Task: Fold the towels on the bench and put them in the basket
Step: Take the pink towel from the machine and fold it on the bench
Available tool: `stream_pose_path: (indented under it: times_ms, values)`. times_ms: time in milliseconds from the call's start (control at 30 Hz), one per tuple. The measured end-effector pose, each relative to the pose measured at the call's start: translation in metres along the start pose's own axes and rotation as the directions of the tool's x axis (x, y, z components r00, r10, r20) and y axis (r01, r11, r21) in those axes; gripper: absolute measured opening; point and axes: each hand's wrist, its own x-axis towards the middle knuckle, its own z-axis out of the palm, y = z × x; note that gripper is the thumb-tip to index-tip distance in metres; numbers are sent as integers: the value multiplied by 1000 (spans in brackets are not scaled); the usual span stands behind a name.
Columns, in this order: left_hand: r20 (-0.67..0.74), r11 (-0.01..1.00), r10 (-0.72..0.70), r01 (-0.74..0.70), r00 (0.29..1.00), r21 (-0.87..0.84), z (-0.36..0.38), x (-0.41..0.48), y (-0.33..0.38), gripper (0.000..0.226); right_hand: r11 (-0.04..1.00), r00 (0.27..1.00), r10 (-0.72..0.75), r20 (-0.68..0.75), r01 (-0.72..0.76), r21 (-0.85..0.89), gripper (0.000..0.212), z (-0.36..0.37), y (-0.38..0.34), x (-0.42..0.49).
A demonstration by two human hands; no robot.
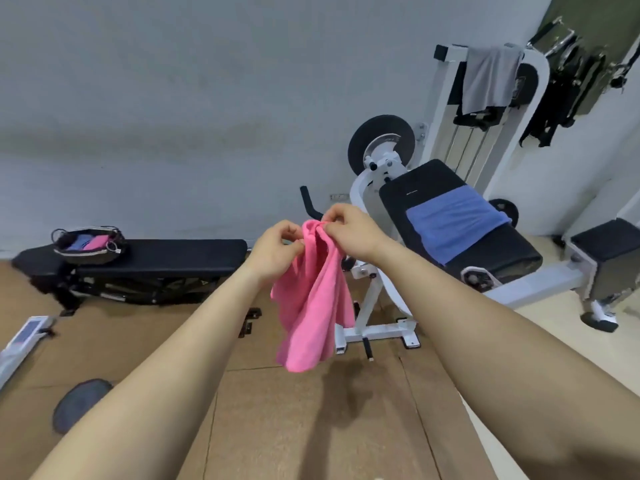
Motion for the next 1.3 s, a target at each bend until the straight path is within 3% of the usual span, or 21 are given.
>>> stream_pose_path:
  times_ms: [200, 367, 467, 567, 733, 900, 1067, 1200, 1300]
  values:
    - [-127, 973, -165, 140, 978, -184, -60, -14, -55, 20, 995, 975, -88, 204, 96, -33, 7, 83, -27, 47]
    - [-114, 979, -167, 152, 979, -134, -108, -12, -98, 9, 981, 909, -157, 385, 188, -44, 12, 146, -45, 98]
    - [-113, 965, -244, 229, 963, -127, -135, 4, -124, 17, 978, 876, -181, 447, 206, -9, 12, 182, -49, 140]
    - [-142, 956, -293, 290, 945, -42, -158, 30, -148, 27, 971, 838, -214, 502, 239, 16, 14, 212, -51, 185]
    - [-214, 869, -341, 393, 916, 299, -190, 82, -184, 20, 947, 779, -239, 580, 319, -39, 8, 244, -49, 256]
    - [-314, 812, -323, 432, 893, 392, -227, 121, -211, 6, 945, 737, -228, 636, 326, -39, 9, 263, -50, 317]
    - [-338, 729, -314, 454, 887, 513, -262, 159, -235, 21, 946, 694, -234, 680, 324, -5, 12, 290, -64, 360]
    - [-372, 806, -321, 457, 871, 376, -295, 197, -261, 19, 940, 692, -234, 683, 340, -22, 10, 321, -76, 409]
    - [-263, 867, -325, 398, 908, 301, -327, 227, -287, 23, 942, 726, -224, 650, 333, -47, 9, 347, -85, 450]
